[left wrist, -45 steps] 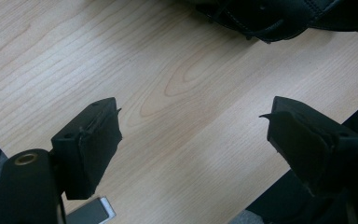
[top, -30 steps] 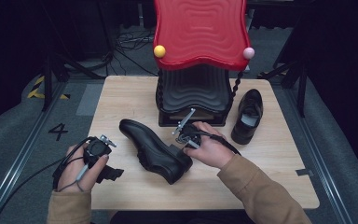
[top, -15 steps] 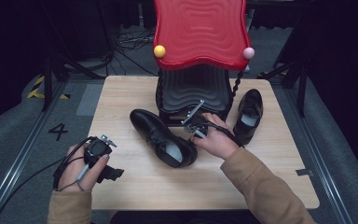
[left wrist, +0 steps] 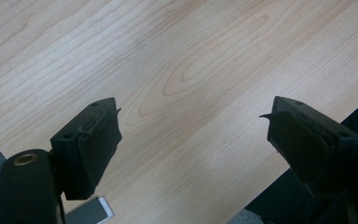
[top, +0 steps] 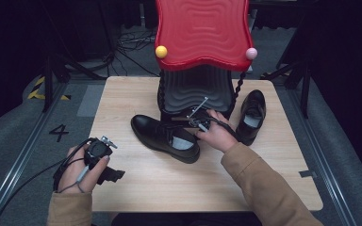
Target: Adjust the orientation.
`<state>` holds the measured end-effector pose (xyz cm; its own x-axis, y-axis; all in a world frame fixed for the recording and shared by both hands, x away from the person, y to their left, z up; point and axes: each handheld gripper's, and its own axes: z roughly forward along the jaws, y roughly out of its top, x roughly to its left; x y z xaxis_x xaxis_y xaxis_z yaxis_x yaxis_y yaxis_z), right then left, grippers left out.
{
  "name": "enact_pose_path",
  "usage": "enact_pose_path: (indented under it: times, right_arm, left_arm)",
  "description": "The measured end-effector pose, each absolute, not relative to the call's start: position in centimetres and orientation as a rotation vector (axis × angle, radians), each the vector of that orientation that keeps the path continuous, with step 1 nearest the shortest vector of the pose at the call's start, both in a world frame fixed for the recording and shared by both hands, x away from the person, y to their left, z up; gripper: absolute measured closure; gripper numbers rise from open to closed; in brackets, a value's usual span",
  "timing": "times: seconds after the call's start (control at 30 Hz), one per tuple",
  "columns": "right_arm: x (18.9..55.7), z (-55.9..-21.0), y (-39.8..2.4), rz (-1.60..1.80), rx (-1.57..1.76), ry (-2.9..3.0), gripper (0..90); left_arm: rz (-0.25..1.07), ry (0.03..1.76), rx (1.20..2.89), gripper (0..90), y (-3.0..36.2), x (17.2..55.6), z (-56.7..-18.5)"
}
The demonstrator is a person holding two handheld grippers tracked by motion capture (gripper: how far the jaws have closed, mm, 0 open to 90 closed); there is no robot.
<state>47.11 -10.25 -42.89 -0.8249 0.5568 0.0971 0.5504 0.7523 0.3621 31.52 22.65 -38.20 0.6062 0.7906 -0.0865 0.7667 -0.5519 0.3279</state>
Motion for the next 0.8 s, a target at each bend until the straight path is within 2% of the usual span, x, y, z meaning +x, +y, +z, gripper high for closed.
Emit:
enact_pose_path:
  times: [0.2, 0.43, 0.67, 0.8]
  right_arm:
    - [47.1, -42.5, -10.6, 0.630, 0.925, 2.905, 84.6]
    - [46.4, -39.7, -11.6, 0.720, 0.895, 2.875, 81.4]
    - [43.9, -35.8, -10.9, 0.807, 0.735, 2.896, 78.4]
    - [42.8, -35.3, -10.0, 0.778, 0.656, 2.944, 76.8]
  left_arm:
    - [0.103, 1.261, 2.502, 17.8, 22.6, 31.5, -38.2]
    - [0.106, 1.259, 2.504, 17.6, 22.5, 31.6, -38.1]
    - [0.115, 1.261, 2.501, 17.6, 22.3, 31.9, -38.1]
    - [0.105, 1.250, 2.504, 17.3, 22.1, 31.9, -38.1]
